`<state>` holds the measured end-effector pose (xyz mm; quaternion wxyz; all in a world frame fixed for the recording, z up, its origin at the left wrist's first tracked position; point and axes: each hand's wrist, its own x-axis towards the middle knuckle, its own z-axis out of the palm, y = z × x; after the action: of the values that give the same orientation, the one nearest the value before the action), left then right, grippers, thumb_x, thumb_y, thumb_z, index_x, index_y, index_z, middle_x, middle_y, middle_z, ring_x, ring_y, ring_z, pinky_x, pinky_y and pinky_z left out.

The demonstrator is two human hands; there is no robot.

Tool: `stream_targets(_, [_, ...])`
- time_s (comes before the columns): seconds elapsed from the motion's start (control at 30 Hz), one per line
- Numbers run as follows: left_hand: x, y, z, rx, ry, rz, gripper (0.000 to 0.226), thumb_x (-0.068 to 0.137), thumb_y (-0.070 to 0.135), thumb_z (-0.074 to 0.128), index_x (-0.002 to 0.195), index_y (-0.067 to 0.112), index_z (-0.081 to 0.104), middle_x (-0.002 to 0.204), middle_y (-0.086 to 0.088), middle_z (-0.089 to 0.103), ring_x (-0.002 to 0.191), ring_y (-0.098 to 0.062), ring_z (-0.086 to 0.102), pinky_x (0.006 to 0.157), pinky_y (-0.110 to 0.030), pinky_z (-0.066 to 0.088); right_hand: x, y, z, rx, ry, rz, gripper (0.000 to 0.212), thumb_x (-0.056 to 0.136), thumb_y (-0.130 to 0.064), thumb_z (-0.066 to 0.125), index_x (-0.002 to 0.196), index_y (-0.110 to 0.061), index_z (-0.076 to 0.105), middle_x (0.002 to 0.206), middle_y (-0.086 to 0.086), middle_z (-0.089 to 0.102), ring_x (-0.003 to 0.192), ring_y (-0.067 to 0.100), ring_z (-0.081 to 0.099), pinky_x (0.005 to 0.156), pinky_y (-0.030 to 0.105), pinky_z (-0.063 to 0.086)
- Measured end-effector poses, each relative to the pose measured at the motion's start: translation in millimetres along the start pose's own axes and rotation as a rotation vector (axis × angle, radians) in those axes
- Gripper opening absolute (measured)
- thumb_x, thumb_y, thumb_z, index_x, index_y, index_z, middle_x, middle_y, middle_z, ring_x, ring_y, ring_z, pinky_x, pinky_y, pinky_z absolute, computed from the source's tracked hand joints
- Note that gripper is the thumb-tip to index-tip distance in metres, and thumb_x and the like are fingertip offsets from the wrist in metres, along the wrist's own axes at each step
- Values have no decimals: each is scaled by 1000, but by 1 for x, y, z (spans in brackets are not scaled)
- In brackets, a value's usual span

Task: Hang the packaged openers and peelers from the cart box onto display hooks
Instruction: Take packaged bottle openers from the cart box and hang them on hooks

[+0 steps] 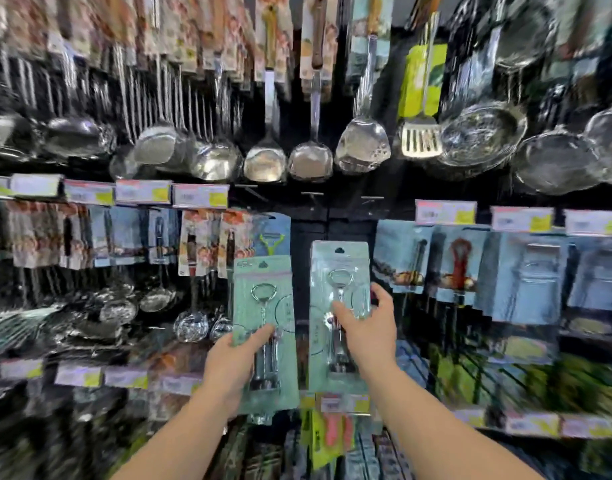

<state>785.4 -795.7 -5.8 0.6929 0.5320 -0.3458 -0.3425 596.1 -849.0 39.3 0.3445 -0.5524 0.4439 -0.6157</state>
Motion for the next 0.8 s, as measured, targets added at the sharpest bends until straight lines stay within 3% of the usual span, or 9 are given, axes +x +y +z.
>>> stream_targets(0.07, [9, -4, 15, -2, -9, 1, 90, 69, 49, 83, 141, 10, 46, 117, 0, 54, 107, -23, 53, 104, -43, 36, 20, 0, -6, 7, 28, -46, 81, 80, -33, 77, 145, -40, 29, 141, 0, 52, 127, 21, 50, 103, 45, 45])
stream_targets(0.1, [14, -6, 23, 9, -17, 0, 97, 68, 51, 83, 145, 10, 41, 132, -4, 54, 117, -26, 52, 106, -45, 34, 29, 0, -9, 10, 40, -75, 81, 81, -34, 77, 145, -45, 28, 145, -4, 48, 132, 18, 45, 105, 43, 43])
stream_targets(0.13, [22, -9, 29, 8, -41, -6, 106, 65, 54, 82, 148, 10, 36, 146, -6, 48, 129, -29, 47, 111, -48, 32, 38, 0, -12, 10, 50, -108, 82, 81, -34, 76, 145, -48, 27, 147, -9, 44, 134, 12, 41, 105, 38, 41])
stream_targets(0.2, [36, -12, 43, 0, -90, -3, 120, 52, 63, 81, 149, 11, 35, 154, -8, 41, 138, -31, 40, 116, -53, 29, 54, 0, -16, 1, 53, -174, 79, 82, -35, 75, 144, -52, 29, 144, -23, 39, 128, -2, 36, 101, 27, 36])
stream_targets(0.3, [50, -16, 62, 13, -141, -13, 129, 39, 74, 79, 147, 14, 40, 151, -5, 46, 138, -30, 41, 115, -57, 29, 76, 3, -20, 2, 48, -209, 73, 83, -35, 74, 142, -53, 34, 132, -32, 37, 121, -8, 33, 99, 22, 31])
stream_targets(0.43, [61, -25, 73, -49, -179, -25, 136, 31, 78, 82, 145, 14, 43, 148, -3, 50, 137, -27, 43, 115, -58, 28, 92, 6, -26, -28, 39, -262, 69, 84, -37, 72, 143, -48, 37, 131, -33, 38, 122, -9, 33, 98, 19, 29])
stream_targets(0.63, [69, -30, 77, -99, -227, -25, 136, 34, 75, 83, 147, 14, 40, 150, -6, 48, 137, -29, 43, 115, -58, 29, 99, 6, -29, -33, 57, -288, 66, 83, -38, 72, 140, -51, 40, 131, -28, 38, 122, -5, 34, 100, 21, 29])
stream_targets(0.73, [72, -29, 80, -125, -269, -36, 135, 36, 71, 86, 147, 10, 39, 148, -9, 50, 136, -31, 45, 115, -58, 30, 104, 6, -29, -63, 69, -256, 65, 83, -41, 71, 139, -52, 40, 132, -26, 39, 104, 12, 45, 102, 33, 43])
stream_targets(0.8, [73, -28, 83, -158, -300, -45, 121, 38, 67, 88, 139, 10, 50, 138, -11, 60, 128, -33, 55, 111, -58, 37, 109, 5, -27, -87, 52, -197, 64, 83, -42, 71, 138, -51, 41, 124, -15, 49, 91, 17, 44, 99, 42, 49])
